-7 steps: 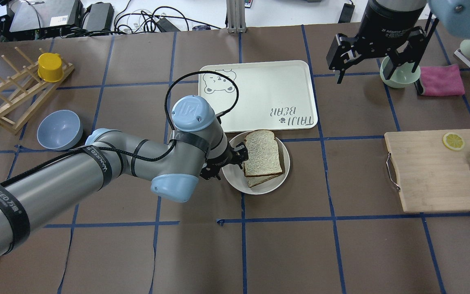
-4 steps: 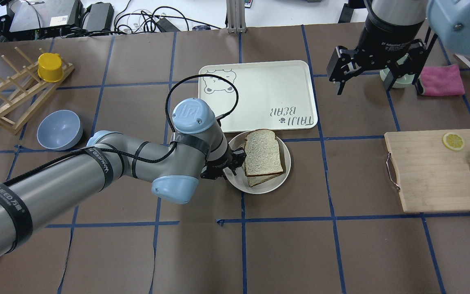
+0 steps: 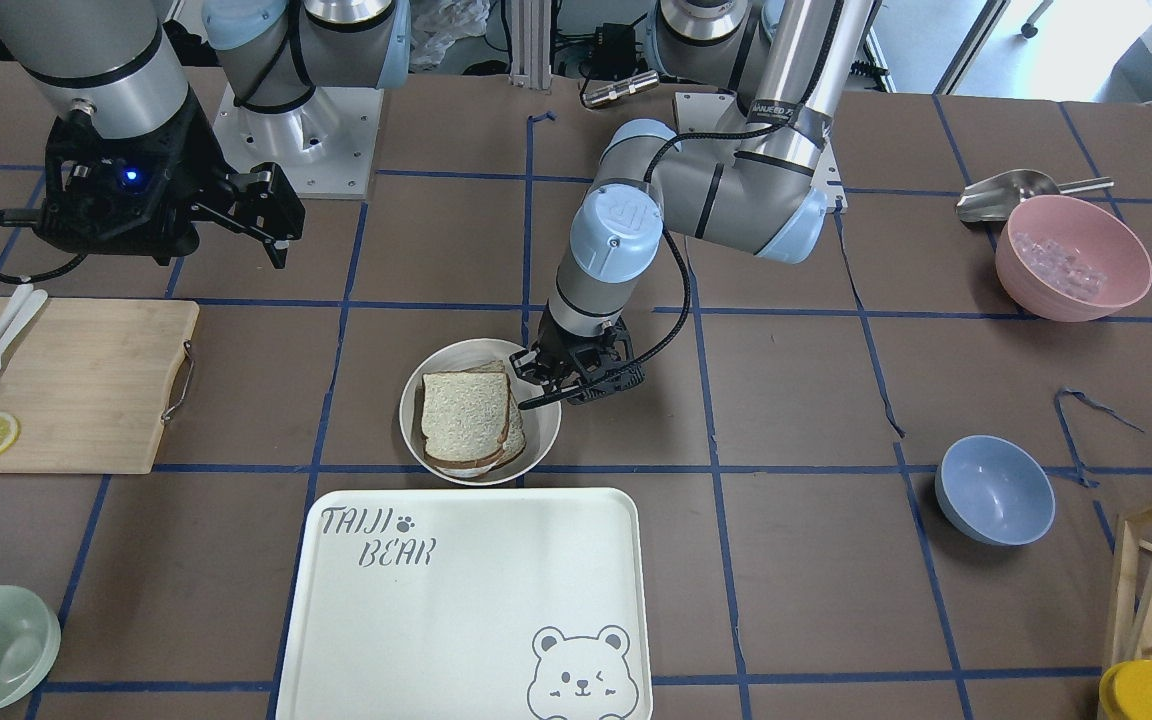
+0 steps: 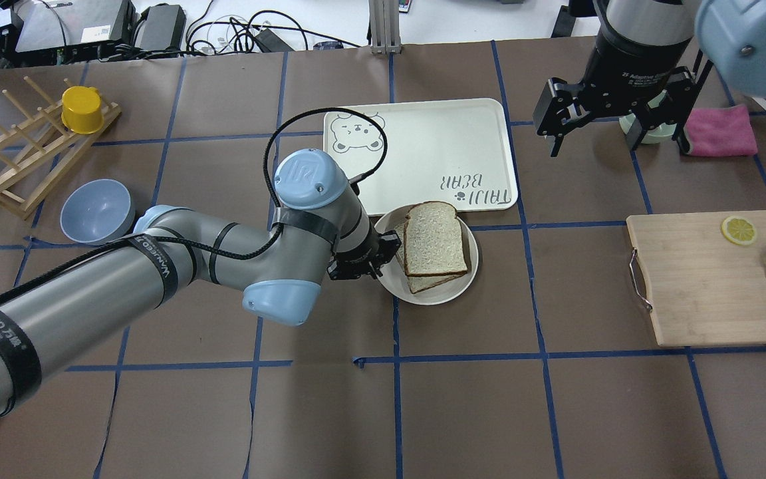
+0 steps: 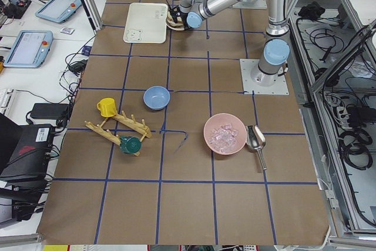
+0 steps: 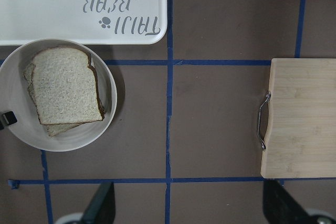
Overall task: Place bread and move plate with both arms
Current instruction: 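Slide the plate with the left gripper onto the bear-printed tray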
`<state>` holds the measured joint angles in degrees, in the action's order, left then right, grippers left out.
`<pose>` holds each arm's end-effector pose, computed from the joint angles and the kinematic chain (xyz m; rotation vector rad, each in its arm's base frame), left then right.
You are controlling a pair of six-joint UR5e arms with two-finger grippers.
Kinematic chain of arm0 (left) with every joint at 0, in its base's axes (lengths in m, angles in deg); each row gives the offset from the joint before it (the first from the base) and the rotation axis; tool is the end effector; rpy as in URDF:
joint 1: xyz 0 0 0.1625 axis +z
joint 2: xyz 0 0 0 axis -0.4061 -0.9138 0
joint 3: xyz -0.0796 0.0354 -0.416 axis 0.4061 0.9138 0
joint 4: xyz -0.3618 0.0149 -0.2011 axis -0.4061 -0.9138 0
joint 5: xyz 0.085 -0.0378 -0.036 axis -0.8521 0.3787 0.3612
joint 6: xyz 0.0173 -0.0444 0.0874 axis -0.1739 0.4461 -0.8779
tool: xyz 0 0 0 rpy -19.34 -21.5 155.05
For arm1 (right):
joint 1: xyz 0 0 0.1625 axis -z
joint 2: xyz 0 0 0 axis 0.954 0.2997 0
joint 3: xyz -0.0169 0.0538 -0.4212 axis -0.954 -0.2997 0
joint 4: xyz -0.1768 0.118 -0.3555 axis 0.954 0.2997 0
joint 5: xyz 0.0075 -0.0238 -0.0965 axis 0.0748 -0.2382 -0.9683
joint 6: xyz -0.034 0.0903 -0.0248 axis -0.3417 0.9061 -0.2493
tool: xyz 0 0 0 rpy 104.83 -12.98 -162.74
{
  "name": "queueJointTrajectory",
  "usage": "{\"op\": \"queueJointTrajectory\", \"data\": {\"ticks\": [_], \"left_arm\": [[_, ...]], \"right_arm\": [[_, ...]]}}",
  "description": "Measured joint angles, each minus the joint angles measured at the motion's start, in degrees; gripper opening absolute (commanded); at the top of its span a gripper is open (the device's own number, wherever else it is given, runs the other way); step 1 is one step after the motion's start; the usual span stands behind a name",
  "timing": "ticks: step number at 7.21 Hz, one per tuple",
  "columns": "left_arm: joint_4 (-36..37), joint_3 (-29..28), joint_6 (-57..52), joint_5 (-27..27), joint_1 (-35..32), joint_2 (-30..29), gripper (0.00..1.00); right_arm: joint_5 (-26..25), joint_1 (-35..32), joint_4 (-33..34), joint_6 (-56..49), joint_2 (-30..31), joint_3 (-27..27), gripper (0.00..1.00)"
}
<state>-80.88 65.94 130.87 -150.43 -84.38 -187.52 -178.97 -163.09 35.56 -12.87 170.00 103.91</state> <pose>-0.3116 -0.4620 0.2081 0.5917 -2.8933 -0.0279 0.1344 -0.5031 0.4900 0.0230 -3.1040 -0.0758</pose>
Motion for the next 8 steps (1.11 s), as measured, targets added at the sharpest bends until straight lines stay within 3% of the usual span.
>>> {"op": "queueJointTrajectory", "data": {"ticks": [4,8], "left_arm": [[-0.12,-3.42,-9.89,7.0,7.17,0.97,0.0],[-0.82,-17.81,-12.0,9.9,9.16,-7.05,0.0]], "right_arm": [[0.75,0.19,0.48,0.72,0.07,-0.53,1.0],[0.74,0.26,0.8,3.36,0.09,-0.61,1.0]]}}
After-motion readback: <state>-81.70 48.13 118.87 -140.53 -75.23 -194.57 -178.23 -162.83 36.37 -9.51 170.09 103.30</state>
